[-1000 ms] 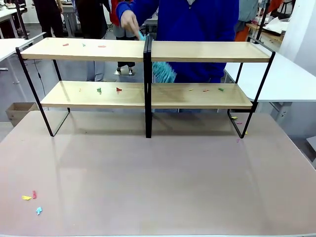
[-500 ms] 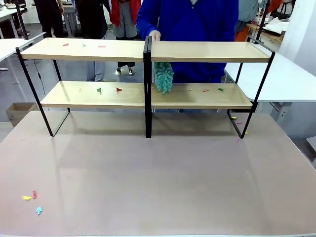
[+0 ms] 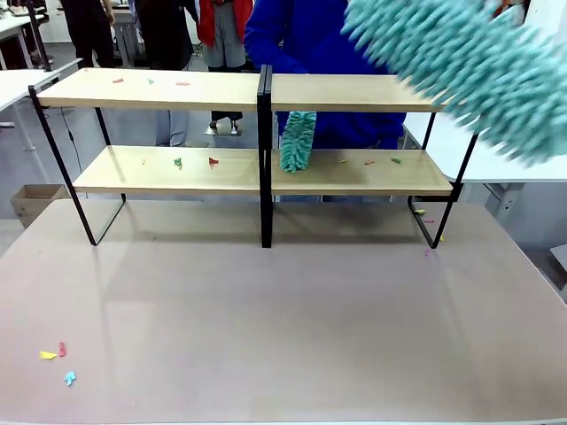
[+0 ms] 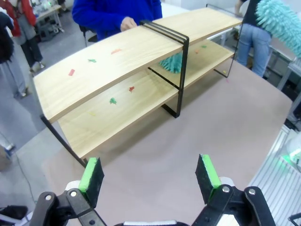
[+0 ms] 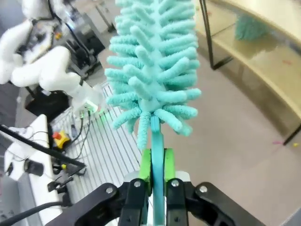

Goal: Clean the shelves.
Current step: Clean another randomly selected level of the Shelf with the Duster.

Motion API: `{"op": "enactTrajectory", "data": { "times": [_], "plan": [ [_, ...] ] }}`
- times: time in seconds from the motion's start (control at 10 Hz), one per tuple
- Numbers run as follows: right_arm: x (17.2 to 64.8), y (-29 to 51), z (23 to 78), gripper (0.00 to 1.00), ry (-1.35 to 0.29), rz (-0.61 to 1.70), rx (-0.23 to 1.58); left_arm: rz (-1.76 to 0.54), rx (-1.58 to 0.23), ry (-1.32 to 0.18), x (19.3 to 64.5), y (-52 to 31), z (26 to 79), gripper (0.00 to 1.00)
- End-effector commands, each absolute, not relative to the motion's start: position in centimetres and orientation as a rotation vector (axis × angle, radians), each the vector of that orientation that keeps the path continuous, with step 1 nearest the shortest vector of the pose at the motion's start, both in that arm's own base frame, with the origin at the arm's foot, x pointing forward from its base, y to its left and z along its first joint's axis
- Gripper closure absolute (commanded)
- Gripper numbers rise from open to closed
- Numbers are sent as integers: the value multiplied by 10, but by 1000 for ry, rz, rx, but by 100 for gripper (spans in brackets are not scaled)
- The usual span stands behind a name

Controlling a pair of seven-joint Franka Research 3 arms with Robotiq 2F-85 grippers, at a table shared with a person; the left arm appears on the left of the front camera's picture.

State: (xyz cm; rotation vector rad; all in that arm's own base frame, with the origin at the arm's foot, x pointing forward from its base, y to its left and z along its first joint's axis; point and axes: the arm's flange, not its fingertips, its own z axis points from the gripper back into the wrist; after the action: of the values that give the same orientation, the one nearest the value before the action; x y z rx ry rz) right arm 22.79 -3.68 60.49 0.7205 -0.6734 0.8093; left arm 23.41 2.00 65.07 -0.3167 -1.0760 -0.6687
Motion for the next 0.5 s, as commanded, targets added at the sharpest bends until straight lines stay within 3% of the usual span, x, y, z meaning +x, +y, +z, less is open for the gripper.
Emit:
{"op": "enactTrajectory", "data": {
  "times": [0.0, 0.1, 0.2, 0.3, 0.4],
  "plan": [
    [269, -35, 581, 88, -576, 739, 700, -670, -321, -1076, 235, 20, 650, 0],
    [272, -37, 573, 88, -547, 711, 663, -670, -321, -1076, 235, 20, 650, 0],
    [248, -63, 598, 88, -668, 724, 751, -670, -321, -1076, 235, 20, 650, 0],
    [202, -90, 628, 88, -748, 800, 836, -670, -321, -1076, 235, 20, 650, 0],
    [157, -110, 642, 88, -672, 817, 847, -670, -321, -1076, 235, 20, 650, 0]
  ]
}}
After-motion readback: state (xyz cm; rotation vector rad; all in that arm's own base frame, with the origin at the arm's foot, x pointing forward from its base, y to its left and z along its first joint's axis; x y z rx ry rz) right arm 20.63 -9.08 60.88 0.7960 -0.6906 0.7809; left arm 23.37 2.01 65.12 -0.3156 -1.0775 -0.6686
